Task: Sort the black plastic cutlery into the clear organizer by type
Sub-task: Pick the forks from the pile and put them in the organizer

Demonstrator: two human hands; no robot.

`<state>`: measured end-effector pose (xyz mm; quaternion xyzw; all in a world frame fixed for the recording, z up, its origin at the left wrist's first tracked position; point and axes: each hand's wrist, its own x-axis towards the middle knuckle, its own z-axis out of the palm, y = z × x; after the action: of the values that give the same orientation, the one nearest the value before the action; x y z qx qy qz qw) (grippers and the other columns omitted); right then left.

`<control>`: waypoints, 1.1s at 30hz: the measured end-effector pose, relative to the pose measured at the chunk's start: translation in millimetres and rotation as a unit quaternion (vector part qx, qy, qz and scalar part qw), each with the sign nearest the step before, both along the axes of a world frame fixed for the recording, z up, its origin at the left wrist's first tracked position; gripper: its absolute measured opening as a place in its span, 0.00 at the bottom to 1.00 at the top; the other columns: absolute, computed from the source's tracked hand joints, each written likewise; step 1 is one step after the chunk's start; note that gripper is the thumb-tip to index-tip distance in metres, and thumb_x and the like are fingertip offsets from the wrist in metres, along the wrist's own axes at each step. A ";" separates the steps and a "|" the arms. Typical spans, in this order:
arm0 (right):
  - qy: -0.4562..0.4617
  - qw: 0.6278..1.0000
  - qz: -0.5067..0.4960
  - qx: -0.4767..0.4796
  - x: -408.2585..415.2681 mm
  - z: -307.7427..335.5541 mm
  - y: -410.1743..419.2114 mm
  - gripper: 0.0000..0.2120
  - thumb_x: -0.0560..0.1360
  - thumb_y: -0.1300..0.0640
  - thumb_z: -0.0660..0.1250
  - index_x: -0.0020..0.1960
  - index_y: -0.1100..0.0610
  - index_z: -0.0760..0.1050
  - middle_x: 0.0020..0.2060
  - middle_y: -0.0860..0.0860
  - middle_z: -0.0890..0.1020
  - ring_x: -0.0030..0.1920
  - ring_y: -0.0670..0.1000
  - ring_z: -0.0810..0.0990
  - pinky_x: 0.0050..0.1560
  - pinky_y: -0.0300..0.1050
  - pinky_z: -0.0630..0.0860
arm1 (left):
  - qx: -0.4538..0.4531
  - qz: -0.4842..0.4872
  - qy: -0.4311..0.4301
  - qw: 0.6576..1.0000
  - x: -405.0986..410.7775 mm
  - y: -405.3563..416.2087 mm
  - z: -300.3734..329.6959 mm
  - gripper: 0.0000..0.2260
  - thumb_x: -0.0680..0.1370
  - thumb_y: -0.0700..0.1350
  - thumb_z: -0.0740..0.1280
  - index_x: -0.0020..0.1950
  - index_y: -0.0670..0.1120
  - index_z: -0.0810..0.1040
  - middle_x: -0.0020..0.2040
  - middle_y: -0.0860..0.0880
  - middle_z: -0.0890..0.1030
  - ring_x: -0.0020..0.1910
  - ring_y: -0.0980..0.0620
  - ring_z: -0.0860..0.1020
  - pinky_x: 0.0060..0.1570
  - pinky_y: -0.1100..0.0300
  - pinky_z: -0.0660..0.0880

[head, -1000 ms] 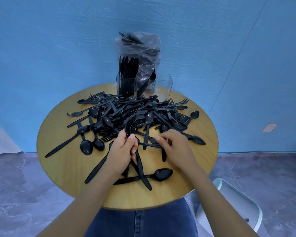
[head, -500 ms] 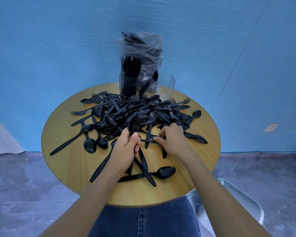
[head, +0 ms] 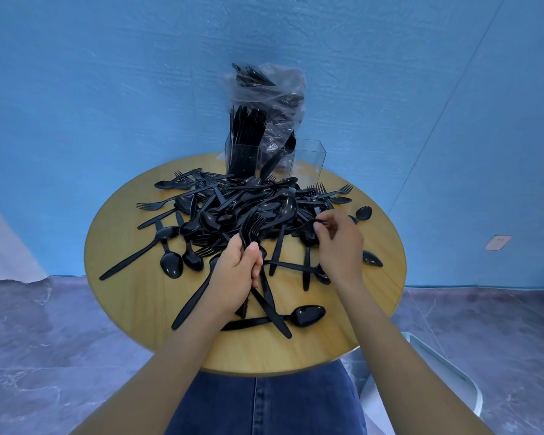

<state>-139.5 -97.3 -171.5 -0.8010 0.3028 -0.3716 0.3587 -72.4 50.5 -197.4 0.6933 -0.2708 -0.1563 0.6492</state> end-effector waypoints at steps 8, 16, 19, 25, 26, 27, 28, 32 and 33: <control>-0.216 0.975 0.036 -0.037 -12.6 16.5 -5.9 0.08 0.77 0.62 0.65 0.48 0.49 0.77 0.43 0.47 0.77 0.46 0.40 0.75 0.48 0.33 0.71 | 0.012 -0.007 0.017 1.000 -0.2 -2.1 4.6 0.10 0.83 0.42 0.54 0.43 0.43 0.69 0.31 0.50 0.69 0.28 0.57 0.68 0.29 0.67 0.71; -0.243 0.963 0.117 -0.015 -17.8 34.3 -4.9 0.06 0.75 0.61 0.67 0.47 0.50 0.78 0.37 0.47 0.76 0.37 0.46 0.72 0.41 0.37 0.70 | -0.002 -0.035 -0.001 0.999 1.0 -22.6 28.5 0.09 0.82 0.41 0.55 0.45 0.41 0.69 0.37 0.50 0.73 0.33 0.59 0.74 0.43 0.61 0.77; -0.258 0.959 0.118 0.017 -20.4 35.6 -11.0 0.07 0.74 0.60 0.68 0.44 0.48 0.75 0.35 0.45 0.76 0.37 0.48 0.72 0.40 0.43 0.71 | 0.012 -0.046 -0.034 0.998 1.1 -33.1 35.9 0.08 0.82 0.41 0.55 0.47 0.41 0.70 0.39 0.51 0.74 0.37 0.57 0.73 0.45 0.63 0.75; -0.284 0.951 0.108 0.053 -29.4 33.6 -28.6 0.05 0.73 0.59 0.68 0.43 0.51 0.74 0.34 0.46 0.75 0.37 0.51 0.72 0.42 0.51 0.72 | 0.035 -0.048 -0.060 0.996 -2.7 -45.6 45.0 0.09 0.82 0.42 0.56 0.45 0.46 0.72 0.40 0.51 0.76 0.40 0.55 0.74 0.48 0.57 0.73; -0.276 0.953 0.115 0.058 -29.4 32.4 -29.4 0.05 0.72 0.59 0.69 0.43 0.51 0.75 0.34 0.45 0.76 0.37 0.50 0.73 0.42 0.52 0.73 | 0.032 -0.065 -0.042 0.996 -7.1 -48.5 47.0 0.08 0.82 0.42 0.56 0.47 0.46 0.73 0.40 0.52 0.76 0.40 0.56 0.76 0.48 0.57 0.75; -0.266 0.954 0.123 0.059 -28.9 30.5 -29.2 0.05 0.72 0.60 0.69 0.43 0.51 0.75 0.35 0.45 0.77 0.37 0.50 0.74 0.42 0.51 0.74 | 0.022 -0.090 -0.011 0.996 -12.7 -51.8 48.8 0.08 0.82 0.42 0.56 0.48 0.47 0.73 0.40 0.52 0.77 0.40 0.56 0.78 0.48 0.56 0.77; -0.254 0.957 0.129 0.060 -28.5 28.2 -28.0 0.06 0.72 0.61 0.69 0.44 0.51 0.75 0.35 0.44 0.77 0.37 0.49 0.74 0.41 0.50 0.74 | 0.007 -0.118 0.028 0.993 -18.3 -54.9 50.0 0.07 0.82 0.42 0.56 0.51 0.48 0.73 0.41 0.51 0.77 0.40 0.56 0.79 0.47 0.56 0.78; -0.233 0.962 0.122 0.077 -29.2 14.6 -26.5 0.11 0.72 0.65 0.70 0.44 0.49 0.74 0.36 0.44 0.77 0.34 0.46 0.74 0.38 0.41 0.74 | -0.033 -0.187 0.131 0.973 -34.1 -66.3 50.0 0.08 0.83 0.42 0.55 0.54 0.46 0.73 0.44 0.48 0.77 0.35 0.55 0.79 0.41 0.59 0.79; -0.240 0.961 0.114 0.080 -30.3 11.8 -27.0 0.11 0.72 0.64 0.70 0.45 0.49 0.74 0.38 0.48 0.77 0.34 0.47 0.75 0.38 0.40 0.74 | -0.038 -0.196 0.143 0.969 -35.6 -68.3 49.2 0.08 0.83 0.42 0.55 0.55 0.45 0.72 0.43 0.48 0.77 0.35 0.55 0.79 0.39 0.60 0.79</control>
<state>-169.8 -124.3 -159.7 -0.6865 0.1431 -0.4837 0.5237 -108.0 -17.8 -148.2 0.5719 -0.3117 -0.3673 0.6640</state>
